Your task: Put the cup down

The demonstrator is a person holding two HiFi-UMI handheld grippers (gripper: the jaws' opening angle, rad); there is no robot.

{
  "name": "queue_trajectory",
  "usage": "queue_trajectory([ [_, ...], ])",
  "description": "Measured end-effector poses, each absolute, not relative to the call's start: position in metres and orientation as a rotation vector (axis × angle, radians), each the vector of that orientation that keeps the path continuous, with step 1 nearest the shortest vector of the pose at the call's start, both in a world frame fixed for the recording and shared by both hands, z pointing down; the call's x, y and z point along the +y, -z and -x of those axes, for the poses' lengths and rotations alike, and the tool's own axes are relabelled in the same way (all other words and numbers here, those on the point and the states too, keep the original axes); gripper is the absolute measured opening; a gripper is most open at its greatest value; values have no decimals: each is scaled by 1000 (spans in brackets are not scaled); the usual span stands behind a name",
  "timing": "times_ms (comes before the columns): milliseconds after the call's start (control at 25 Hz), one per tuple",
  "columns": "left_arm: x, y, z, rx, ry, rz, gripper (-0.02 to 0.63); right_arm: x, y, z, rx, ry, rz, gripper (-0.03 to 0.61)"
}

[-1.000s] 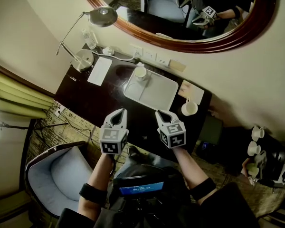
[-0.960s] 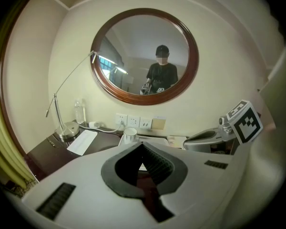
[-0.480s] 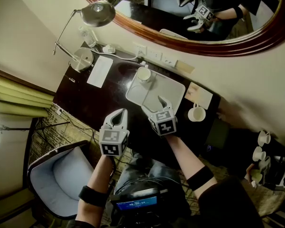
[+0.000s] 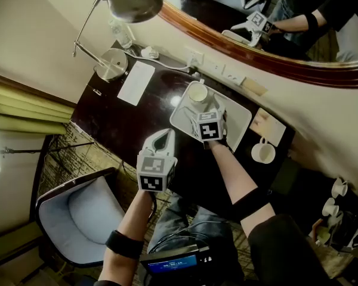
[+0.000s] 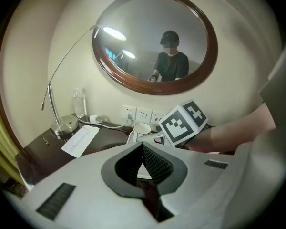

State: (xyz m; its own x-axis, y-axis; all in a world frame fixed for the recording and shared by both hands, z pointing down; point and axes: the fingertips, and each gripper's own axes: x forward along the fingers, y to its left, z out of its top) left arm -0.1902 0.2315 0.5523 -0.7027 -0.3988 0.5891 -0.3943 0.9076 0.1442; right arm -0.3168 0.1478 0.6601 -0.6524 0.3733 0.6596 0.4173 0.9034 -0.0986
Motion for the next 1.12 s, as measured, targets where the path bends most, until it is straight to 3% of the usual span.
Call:
queue_trajectory([
  [440, 241, -566, 202, -2424, 38, -510, 0, 150, -684, 370, -2357, 60, 513, 537],
  [600, 242, -569, 200, -2417, 35, -499, 0, 161, -683, 372, -2349, 123, 608, 402],
  [1120, 236, -564, 187, -2412, 7, -518, 0, 157, -671, 344, -2324, 117, 735, 399],
])
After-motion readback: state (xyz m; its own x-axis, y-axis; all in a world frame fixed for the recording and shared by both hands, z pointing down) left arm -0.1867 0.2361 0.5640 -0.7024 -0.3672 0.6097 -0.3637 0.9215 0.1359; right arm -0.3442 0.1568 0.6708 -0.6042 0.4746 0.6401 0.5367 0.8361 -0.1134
